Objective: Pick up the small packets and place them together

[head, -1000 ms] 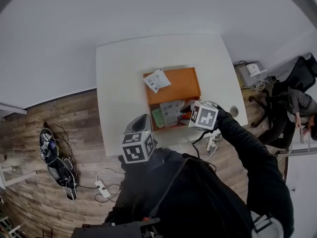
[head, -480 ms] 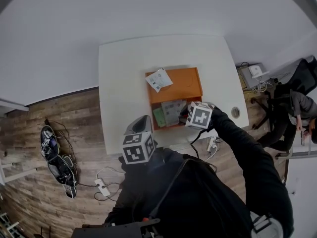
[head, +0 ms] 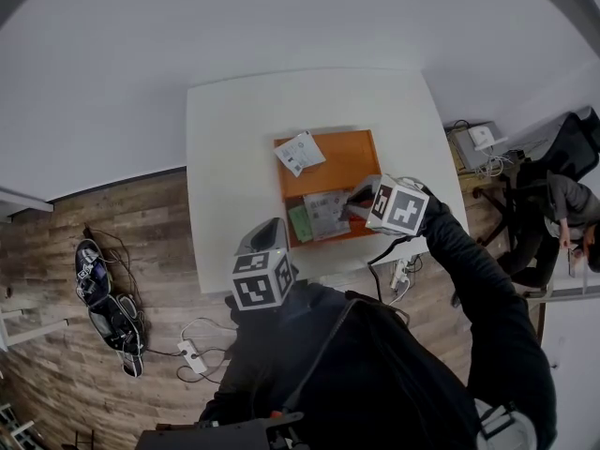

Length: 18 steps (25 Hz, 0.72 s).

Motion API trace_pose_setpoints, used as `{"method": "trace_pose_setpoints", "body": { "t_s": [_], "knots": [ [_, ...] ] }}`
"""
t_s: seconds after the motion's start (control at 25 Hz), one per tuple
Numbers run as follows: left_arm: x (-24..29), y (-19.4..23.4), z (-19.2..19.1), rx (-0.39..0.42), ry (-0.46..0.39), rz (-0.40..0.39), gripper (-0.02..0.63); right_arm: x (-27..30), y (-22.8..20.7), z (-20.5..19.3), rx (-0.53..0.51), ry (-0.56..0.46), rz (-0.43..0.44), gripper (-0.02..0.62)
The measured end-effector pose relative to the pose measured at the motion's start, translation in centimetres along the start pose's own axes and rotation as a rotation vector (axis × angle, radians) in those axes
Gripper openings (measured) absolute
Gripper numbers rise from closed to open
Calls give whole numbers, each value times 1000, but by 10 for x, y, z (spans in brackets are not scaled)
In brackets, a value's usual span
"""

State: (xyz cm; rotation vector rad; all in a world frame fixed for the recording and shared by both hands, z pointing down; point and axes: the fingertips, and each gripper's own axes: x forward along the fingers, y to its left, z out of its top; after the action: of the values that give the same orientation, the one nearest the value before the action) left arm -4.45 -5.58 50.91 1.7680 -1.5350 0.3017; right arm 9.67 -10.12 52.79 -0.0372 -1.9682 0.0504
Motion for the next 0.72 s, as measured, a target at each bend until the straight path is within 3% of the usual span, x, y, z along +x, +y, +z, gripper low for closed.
{"method": "trace_pose_setpoints", "body": {
  "t_s": [0.12,0.28,0.44,0.72],
  "knots": [
    [0,0,2,-4,-5,1,-2,-27,-38,28,22,-94,-92,9],
    [0,-1,2,-6,-6,5,-2,-38,-94,48,90,-147,-173,9],
    [-1,1,1,-11,-5,8,-2,-27,-128,54,168,-145,-173,9],
    [2,2,1,-20,0,9,-2,4,-146,50,206,-75,-122,11]
  ]
}}
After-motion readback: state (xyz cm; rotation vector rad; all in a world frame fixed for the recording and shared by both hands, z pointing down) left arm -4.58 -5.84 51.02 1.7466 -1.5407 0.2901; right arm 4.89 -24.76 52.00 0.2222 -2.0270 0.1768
